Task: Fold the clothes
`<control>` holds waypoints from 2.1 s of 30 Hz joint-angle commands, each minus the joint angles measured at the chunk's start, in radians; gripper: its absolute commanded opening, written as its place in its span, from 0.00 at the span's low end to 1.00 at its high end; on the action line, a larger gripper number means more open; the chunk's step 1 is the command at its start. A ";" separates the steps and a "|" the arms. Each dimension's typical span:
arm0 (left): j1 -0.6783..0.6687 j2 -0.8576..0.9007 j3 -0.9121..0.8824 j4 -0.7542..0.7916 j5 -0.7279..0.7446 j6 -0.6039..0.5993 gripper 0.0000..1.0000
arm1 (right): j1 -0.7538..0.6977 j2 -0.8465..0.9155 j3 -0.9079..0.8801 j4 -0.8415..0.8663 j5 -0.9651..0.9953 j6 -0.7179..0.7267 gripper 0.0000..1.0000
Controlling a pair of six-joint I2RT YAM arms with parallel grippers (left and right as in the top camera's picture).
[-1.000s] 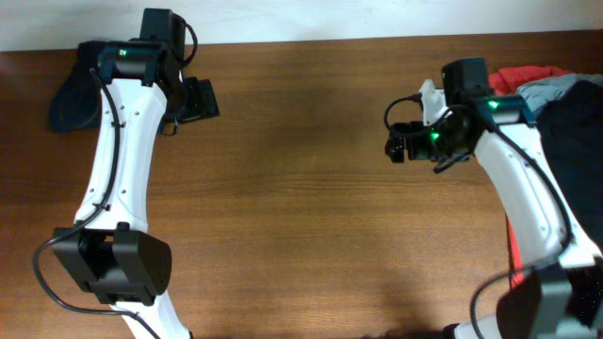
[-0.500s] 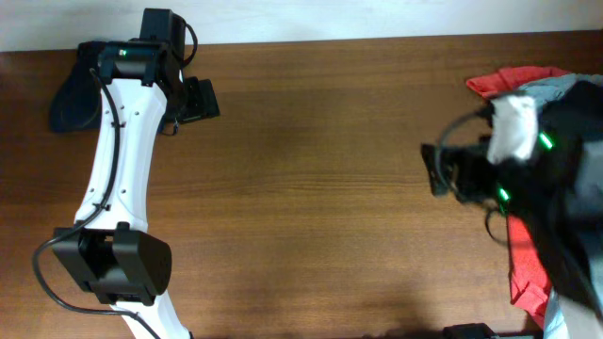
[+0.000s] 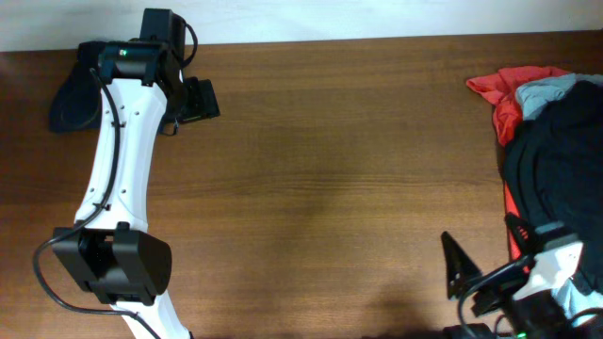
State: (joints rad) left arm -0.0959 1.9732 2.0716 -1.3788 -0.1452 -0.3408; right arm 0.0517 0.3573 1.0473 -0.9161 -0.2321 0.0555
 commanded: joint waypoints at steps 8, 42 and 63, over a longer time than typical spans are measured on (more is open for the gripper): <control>-0.002 -0.009 -0.005 0.002 0.002 -0.010 0.99 | -0.006 -0.334 -0.628 0.547 0.008 0.005 0.99; -0.002 -0.009 -0.005 0.002 0.002 -0.010 0.99 | -0.006 -0.354 -1.011 0.865 0.061 0.005 0.99; -0.002 -0.009 -0.005 0.002 0.002 -0.010 0.99 | -0.006 -0.349 -1.012 0.786 0.061 0.005 0.99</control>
State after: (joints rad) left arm -0.0963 1.9732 2.0716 -1.3785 -0.1463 -0.3405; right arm 0.0517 0.0158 0.0422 -0.1276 -0.1806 0.0555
